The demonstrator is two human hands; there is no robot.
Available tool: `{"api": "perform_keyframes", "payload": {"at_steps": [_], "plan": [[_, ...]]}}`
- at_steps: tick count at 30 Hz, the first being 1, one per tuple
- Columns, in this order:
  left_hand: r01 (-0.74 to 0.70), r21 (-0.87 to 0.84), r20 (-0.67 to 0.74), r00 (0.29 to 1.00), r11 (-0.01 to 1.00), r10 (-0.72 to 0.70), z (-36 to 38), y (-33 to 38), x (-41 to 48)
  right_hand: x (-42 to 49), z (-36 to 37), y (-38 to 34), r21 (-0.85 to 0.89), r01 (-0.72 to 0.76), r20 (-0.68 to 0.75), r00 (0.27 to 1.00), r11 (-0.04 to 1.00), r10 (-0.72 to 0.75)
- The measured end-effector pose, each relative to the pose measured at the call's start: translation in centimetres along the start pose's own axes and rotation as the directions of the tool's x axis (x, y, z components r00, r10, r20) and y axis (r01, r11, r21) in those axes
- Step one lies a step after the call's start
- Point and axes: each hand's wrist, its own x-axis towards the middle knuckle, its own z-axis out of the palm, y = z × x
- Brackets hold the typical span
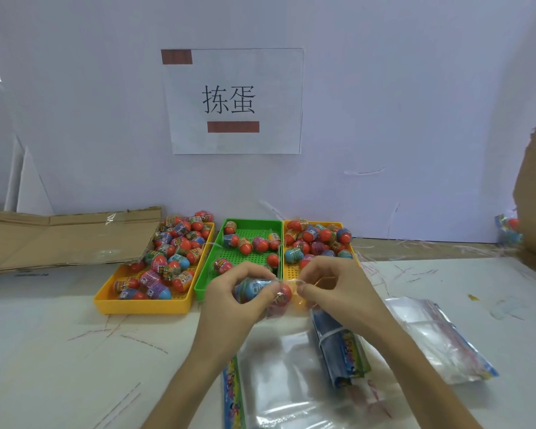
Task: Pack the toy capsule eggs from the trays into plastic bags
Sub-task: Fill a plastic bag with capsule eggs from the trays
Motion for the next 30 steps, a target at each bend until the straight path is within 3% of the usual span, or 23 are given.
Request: {"api": "perform_keyframes", "payload": {"at_steps": [4, 8, 11, 15, 23, 30], "plan": [[-0.026, 0.066, -0.047, 0.998, 0.997, 0.029, 0.2, -0.1, -0.2, -0.1, 0.6, -0.1, 0.021, -0.014, -0.122, 0.992, 1.000, 0.016], [-0.080, 0.154, -0.130, 0.986, 0.985, 0.101, 0.4, -0.1, -0.4, -0.5, 1.6, -0.4, -0.050, 0.084, -0.170, 0.981, 0.995, -0.091], [-0.078, 0.170, -0.181, 0.977, 0.982, 0.109, 0.5, -0.2, -0.4, -0.5, 1.8, -0.6, 0.032, 0.062, -0.201, 0.978, 0.998, -0.055], [-0.043, 0.123, -0.192, 0.979, 0.991, 0.066, 0.5, -0.3, -0.3, -0.6, 1.9, -0.8, 0.073, -0.046, -0.157, 0.986, 0.996, 0.057], [0.279, -0.115, -0.016, 0.959, 0.954, -0.282, 0.6, -0.6, -0.1, -1.3, 3.8, -1.1, 0.042, 0.123, -0.282, 0.954, 0.992, -0.106], [0.150, -0.098, -0.076, 0.984, 0.984, -0.158, 0.5, -0.5, -0.2, -1.7, 4.6, -1.4, 0.054, 0.208, -0.290, 0.939, 0.977, -0.184]]}}
